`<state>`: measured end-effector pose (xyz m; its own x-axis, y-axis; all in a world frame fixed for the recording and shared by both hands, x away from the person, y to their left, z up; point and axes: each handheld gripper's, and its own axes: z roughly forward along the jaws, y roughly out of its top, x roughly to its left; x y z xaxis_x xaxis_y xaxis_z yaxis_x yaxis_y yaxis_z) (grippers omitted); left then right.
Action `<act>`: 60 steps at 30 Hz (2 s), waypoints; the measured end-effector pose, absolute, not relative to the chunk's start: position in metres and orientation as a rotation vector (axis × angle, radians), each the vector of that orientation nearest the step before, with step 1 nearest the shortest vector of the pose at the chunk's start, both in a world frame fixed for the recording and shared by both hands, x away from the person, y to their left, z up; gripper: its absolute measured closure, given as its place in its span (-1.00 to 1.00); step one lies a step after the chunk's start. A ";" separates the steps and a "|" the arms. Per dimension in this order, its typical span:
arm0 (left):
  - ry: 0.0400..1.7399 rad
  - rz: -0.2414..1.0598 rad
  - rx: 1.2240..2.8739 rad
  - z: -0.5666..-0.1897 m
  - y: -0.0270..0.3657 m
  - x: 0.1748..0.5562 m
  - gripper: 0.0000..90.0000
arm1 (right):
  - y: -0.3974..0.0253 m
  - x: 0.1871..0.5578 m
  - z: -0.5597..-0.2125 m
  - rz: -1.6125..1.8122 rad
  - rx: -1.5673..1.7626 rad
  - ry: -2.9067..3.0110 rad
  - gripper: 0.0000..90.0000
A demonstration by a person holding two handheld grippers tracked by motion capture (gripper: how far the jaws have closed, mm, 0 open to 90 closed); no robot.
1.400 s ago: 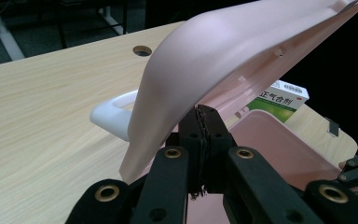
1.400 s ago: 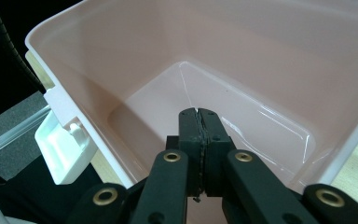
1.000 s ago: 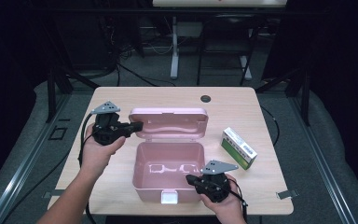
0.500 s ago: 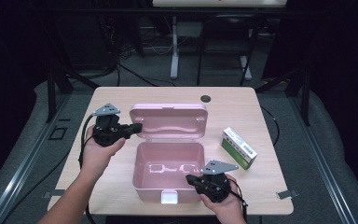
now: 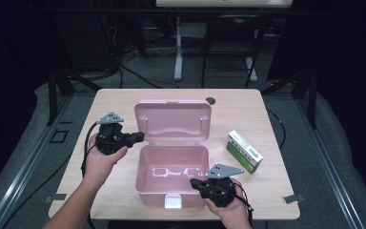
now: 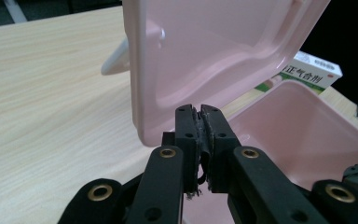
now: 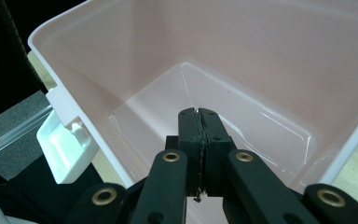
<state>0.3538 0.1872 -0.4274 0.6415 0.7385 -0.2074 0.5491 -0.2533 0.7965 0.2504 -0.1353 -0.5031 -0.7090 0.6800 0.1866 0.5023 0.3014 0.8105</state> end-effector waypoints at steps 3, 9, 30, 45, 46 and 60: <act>1.026 0.251 1.945 -0.434 0.189 0.354 0.90 | -0.135 0.250 -0.503 1.370 1.092 2.373 0.97; 1.050 0.249 1.955 -0.445 0.190 0.354 0.86 | -0.136 0.250 -0.503 1.372 1.090 2.373 0.97; 1.078 0.240 1.972 -0.463 0.191 0.353 0.97 | -0.136 0.250 -0.504 1.378 1.089 2.368 0.98; 1.089 0.216 1.916 -0.467 0.200 0.349 0.83 | -0.138 0.252 -0.499 1.406 1.108 2.369 0.78; 1.093 0.216 1.906 -0.467 0.201 0.349 0.77 | -0.139 0.252 -0.497 1.412 1.108 2.365 0.69; 1.085 0.216 1.848 -0.478 0.216 0.335 0.27 | -0.155 0.262 -0.470 1.386 1.084 2.287 0.15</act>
<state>0.3351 0.2156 -0.4784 0.5911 0.7539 -0.2868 0.5864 -0.1575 0.7946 0.2617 -0.1550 -0.4701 -0.6896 0.7077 0.1539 0.4640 0.2685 0.8442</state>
